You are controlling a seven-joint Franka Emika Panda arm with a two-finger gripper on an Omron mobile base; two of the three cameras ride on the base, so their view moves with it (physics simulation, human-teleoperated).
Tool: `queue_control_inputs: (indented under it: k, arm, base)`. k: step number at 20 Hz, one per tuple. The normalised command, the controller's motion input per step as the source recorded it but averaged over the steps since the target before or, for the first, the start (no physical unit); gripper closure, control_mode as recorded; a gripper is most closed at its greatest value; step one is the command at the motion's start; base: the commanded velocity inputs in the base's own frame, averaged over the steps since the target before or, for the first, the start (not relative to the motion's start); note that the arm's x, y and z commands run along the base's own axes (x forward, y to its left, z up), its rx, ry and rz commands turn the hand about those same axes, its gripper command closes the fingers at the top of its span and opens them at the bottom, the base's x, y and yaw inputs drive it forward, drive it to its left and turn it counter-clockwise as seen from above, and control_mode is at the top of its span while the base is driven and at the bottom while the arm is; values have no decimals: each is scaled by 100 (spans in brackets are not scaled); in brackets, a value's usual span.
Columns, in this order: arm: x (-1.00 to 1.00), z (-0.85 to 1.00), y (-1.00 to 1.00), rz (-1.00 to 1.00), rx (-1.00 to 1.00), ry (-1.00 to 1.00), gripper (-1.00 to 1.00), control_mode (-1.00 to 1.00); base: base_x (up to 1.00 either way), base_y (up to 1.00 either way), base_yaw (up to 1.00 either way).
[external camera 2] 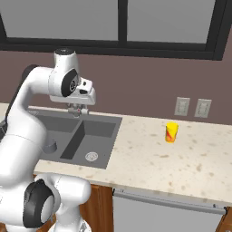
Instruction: Move any existing items from the left basin to the right basin for drying. Then move the cup from the counter to the left basin of the sink for washing.
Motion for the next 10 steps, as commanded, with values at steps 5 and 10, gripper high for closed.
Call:
queue_control_inputs:
  k: [5, 10]
  arm:
    - [-9, 0, 7, 0, 0, -1, -100, -100]
    - [-1, 0, 49, -1, -8, 0, -100, -100]
  base:
    - [0, 0, 0]
    - [0, 0, 0]
